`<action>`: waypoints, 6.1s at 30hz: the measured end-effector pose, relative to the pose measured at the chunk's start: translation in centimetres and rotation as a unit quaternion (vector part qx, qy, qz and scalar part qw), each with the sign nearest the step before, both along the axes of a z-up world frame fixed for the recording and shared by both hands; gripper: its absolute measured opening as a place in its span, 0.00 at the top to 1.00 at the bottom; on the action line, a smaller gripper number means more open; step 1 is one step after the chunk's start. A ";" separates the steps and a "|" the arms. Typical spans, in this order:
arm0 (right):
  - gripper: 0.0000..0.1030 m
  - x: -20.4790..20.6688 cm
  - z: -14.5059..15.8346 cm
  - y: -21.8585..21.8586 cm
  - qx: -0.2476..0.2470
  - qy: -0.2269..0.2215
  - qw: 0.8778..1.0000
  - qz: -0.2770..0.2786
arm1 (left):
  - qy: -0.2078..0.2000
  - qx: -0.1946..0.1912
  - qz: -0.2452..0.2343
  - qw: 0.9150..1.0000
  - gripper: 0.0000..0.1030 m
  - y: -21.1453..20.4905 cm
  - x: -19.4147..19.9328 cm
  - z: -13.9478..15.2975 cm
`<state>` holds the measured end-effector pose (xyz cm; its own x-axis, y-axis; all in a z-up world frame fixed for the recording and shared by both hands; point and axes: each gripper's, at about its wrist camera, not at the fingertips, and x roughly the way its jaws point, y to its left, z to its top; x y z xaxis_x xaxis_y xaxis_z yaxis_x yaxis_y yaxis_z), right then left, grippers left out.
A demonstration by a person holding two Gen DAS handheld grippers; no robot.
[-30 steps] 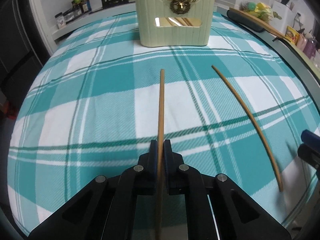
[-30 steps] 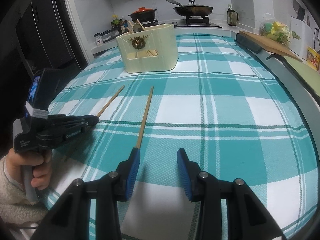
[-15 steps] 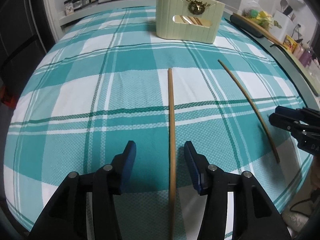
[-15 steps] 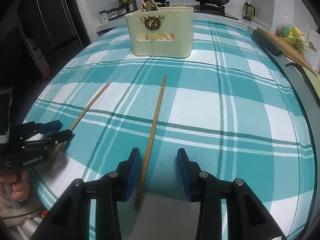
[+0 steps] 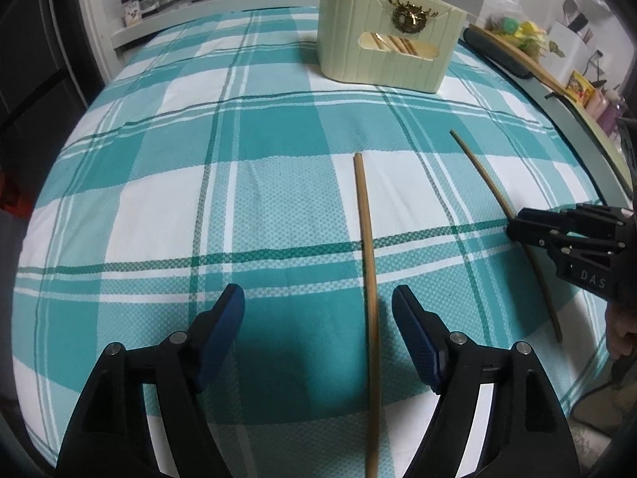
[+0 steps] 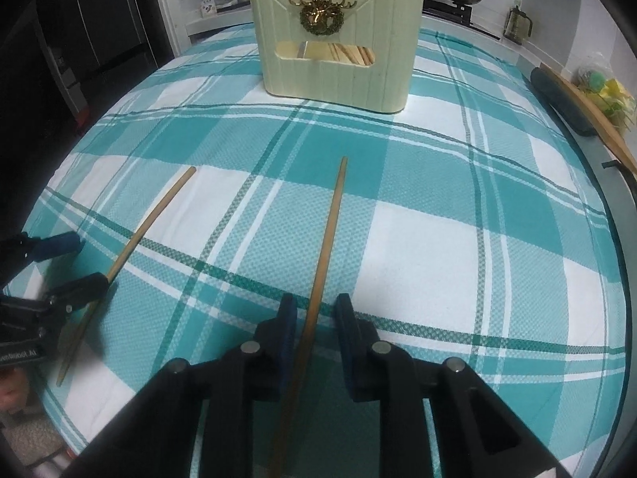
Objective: Organize utensils
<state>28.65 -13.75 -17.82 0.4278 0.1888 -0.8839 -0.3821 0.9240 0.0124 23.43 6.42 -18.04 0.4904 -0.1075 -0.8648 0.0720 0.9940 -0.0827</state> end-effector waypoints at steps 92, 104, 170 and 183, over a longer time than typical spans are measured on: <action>0.95 6.0 30.9 -2.4 0.148 -0.354 0.923 0.011 | -0.345 -0.083 0.002 0.935 0.97 -0.6 13.3 31.7; 0.95 19.0 25.2 0.4 0.111 -0.269 0.957 0.019 | -0.225 -0.082 0.004 0.971 0.97 -3.2 26.5 22.8; 0.12 -6.3 22.2 -1.5 0.071 -0.257 0.961 -0.076 | -0.232 0.059 0.087 0.967 0.01 -5.3 -1.8 20.8; 0.12 -7.2 22.5 -1.2 0.061 -0.259 0.960 -0.084 | -0.219 0.051 0.090 0.970 0.00 -5.3 -1.8 20.6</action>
<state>21.48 -14.90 4.67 0.8378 0.1667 -0.5198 -0.2114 0.9770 -0.0275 21.60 1.08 2.60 0.8164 0.0895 -0.5704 -0.0975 0.9951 0.0166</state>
